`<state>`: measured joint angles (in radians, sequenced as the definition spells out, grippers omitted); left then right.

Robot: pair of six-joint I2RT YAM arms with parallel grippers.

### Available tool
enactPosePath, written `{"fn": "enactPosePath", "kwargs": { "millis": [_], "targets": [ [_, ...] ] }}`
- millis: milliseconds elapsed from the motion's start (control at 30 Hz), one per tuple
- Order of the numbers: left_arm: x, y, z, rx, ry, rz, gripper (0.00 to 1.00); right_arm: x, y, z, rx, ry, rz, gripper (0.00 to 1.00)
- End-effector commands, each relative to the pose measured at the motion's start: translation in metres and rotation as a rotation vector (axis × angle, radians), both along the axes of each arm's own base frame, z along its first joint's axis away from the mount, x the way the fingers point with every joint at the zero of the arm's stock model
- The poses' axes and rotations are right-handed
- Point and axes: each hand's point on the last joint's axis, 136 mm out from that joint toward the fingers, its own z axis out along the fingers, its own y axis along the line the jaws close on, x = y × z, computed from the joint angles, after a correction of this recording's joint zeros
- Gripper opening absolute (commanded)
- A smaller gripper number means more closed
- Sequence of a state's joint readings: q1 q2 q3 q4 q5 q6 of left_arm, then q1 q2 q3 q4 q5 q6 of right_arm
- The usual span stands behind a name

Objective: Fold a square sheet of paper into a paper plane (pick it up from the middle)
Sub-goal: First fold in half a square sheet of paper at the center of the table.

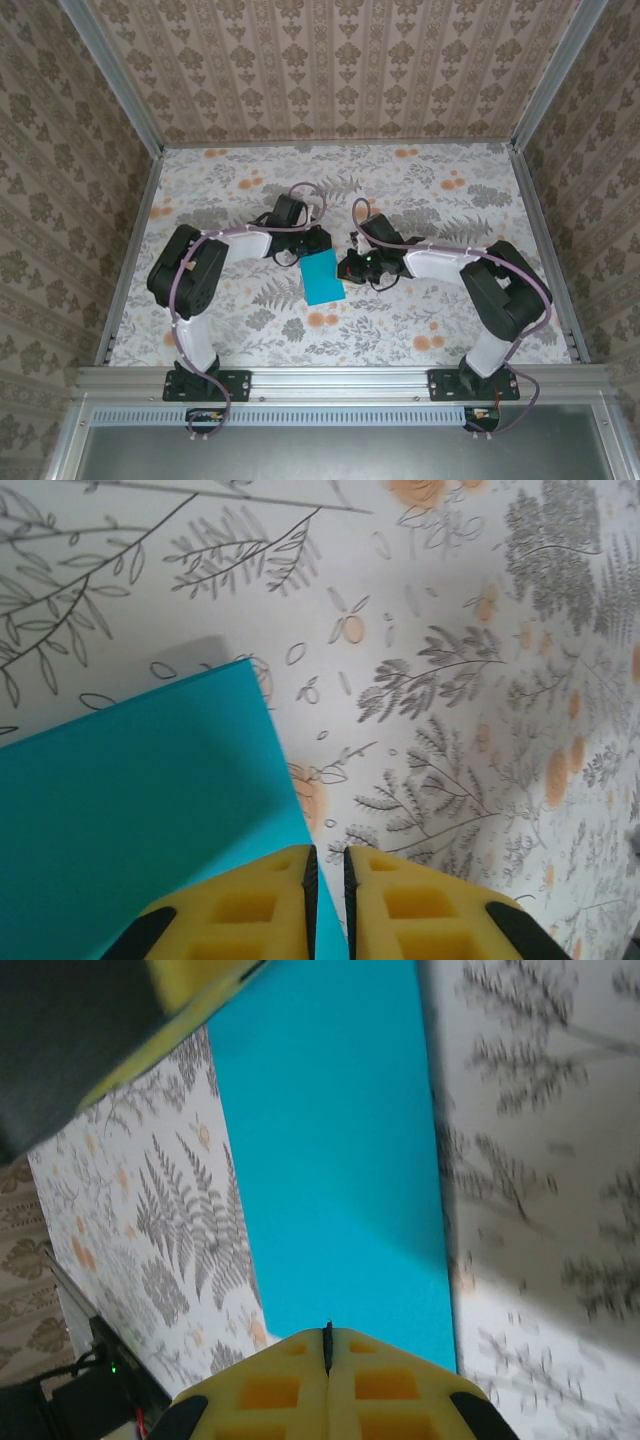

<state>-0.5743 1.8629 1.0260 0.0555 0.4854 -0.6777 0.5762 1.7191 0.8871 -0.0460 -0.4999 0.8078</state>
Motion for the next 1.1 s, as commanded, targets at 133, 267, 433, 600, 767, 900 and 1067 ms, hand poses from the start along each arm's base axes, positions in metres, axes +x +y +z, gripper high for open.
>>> {"fn": "enactPosePath", "kwargs": {
  "millis": [133,267,433,600,767,900,1067],
  "targets": [
    [-0.013,-0.01,0.002,0.015,-0.037,-0.157,0.16,0.02,0.003,-0.025,-0.023,0.026,-0.043,0.0],
    [-0.011,-0.016,-0.011,0.034,-0.014,-0.187,0.13,0.018,-0.002,-0.034,-0.036,0.047,-0.046,0.0],
    [-0.009,-0.025,-0.023,0.025,0.006,-0.229,0.11,0.01,-0.011,-0.047,-0.077,0.091,-0.035,0.0],
    [-0.005,-0.021,-0.037,0.084,0.02,-0.233,0.1,0.001,-0.016,-0.055,-0.11,0.127,-0.017,0.0],
    [-0.004,-0.006,-0.055,0.149,0.038,-0.22,0.09,-0.014,-0.026,-0.066,-0.164,0.183,0.004,0.0],
    [0.003,0.006,-0.059,0.159,0.042,-0.197,0.09,-0.031,-0.037,-0.077,-0.205,0.234,0.026,0.0],
    [0.02,0.014,-0.054,0.151,0.024,-0.167,0.08,-0.05,-0.047,-0.085,-0.235,0.28,0.044,0.0]
  ]
}}
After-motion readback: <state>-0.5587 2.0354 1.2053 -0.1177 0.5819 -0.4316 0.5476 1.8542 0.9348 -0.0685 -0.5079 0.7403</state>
